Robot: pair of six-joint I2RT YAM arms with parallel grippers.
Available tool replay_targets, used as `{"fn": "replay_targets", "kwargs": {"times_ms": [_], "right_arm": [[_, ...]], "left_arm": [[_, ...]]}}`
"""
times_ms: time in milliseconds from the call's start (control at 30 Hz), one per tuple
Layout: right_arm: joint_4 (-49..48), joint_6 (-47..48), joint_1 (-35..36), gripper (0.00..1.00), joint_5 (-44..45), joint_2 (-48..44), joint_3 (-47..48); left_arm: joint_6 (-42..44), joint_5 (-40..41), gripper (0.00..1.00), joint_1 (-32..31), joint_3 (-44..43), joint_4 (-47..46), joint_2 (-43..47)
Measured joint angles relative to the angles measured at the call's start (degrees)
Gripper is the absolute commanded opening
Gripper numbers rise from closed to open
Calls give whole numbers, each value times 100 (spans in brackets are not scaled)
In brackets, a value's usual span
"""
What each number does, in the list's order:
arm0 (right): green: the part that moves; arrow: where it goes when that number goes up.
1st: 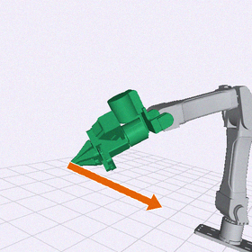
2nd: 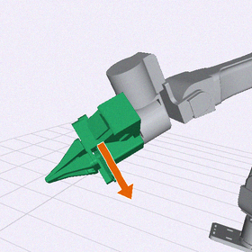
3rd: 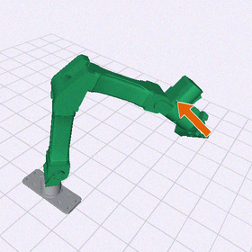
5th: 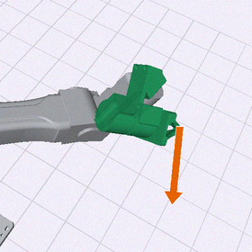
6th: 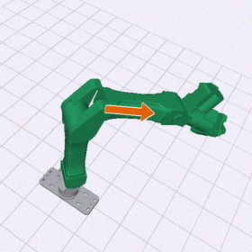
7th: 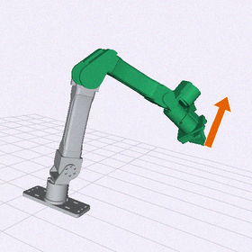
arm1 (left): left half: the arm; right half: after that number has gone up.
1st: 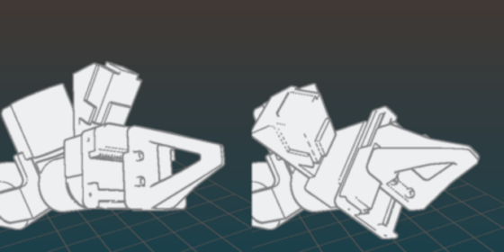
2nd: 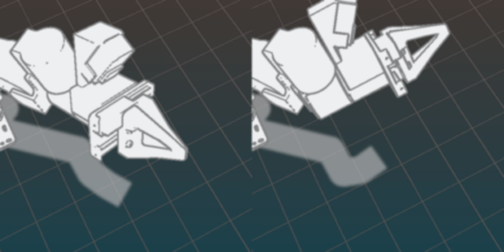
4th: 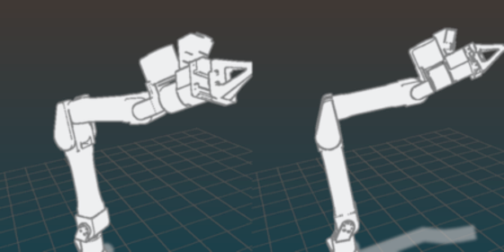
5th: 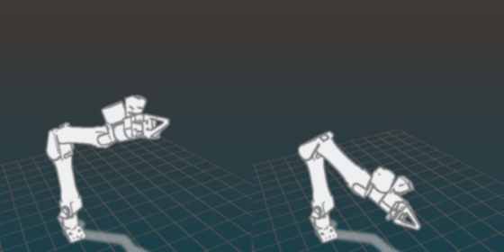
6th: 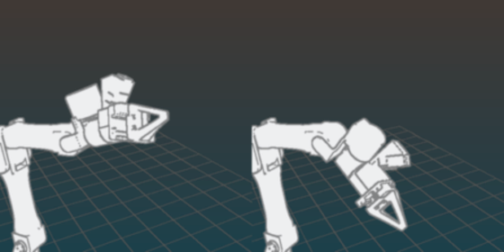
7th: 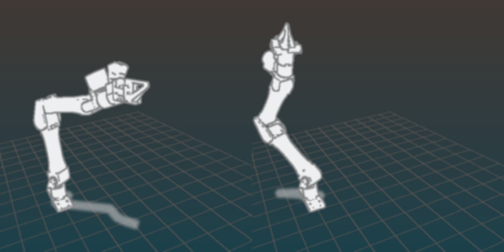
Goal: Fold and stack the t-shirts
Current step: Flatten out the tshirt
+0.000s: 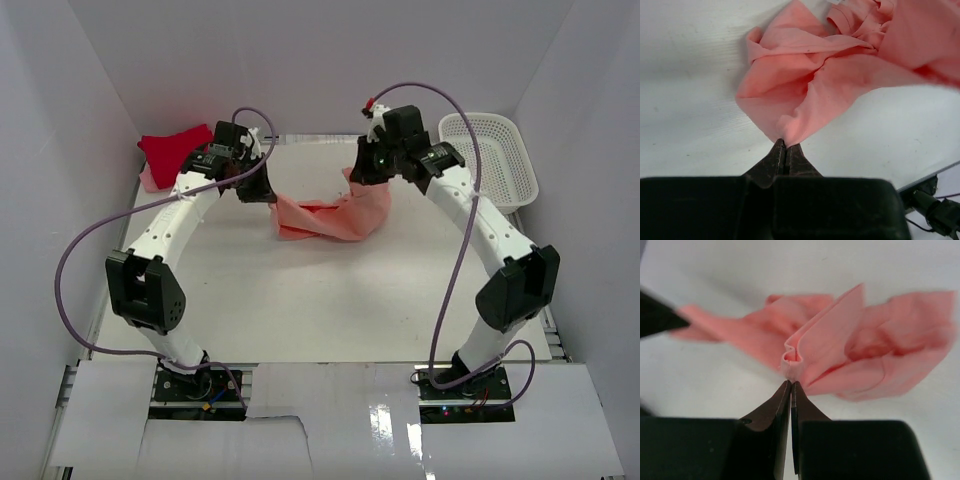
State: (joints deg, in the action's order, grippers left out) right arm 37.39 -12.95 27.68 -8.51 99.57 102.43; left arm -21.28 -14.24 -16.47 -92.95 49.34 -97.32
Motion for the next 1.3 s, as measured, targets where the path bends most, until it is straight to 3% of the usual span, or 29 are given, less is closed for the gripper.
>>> {"fn": "replay_targets", "kwargs": {"times_ms": [100,267,433,467,533,567,900,1300], "right_arm": [[-297,-94,656,8,-673,-568,-785],[-1213,-564,1856,11,-1886,-914,-2669],[-1239,-916,2214,49,-2365,-625,-3477],[-1204,-933,2186,61,-2378,-610,-3486],[-1228,-946,2092,61,-2391,-634,-3462],[-1224,-940,2035,68,-2385,-645,-3399],[-992,-542,1950,68,-2013,-142,-1567],[-409,-31,3491,62,-192,697,-1705]], "left_arm": [[33,317,0,136,-17,192,269],[153,522,0,1241,892,310,949],[179,608,0,1451,1652,393,1067],[181,601,0,1429,1751,400,1051],[188,586,0,1388,1878,409,1047],[192,586,0,1381,1899,400,1047],[188,562,0,1458,2210,52,1054],[-66,-286,0,2208,3091,-525,1054]]}}
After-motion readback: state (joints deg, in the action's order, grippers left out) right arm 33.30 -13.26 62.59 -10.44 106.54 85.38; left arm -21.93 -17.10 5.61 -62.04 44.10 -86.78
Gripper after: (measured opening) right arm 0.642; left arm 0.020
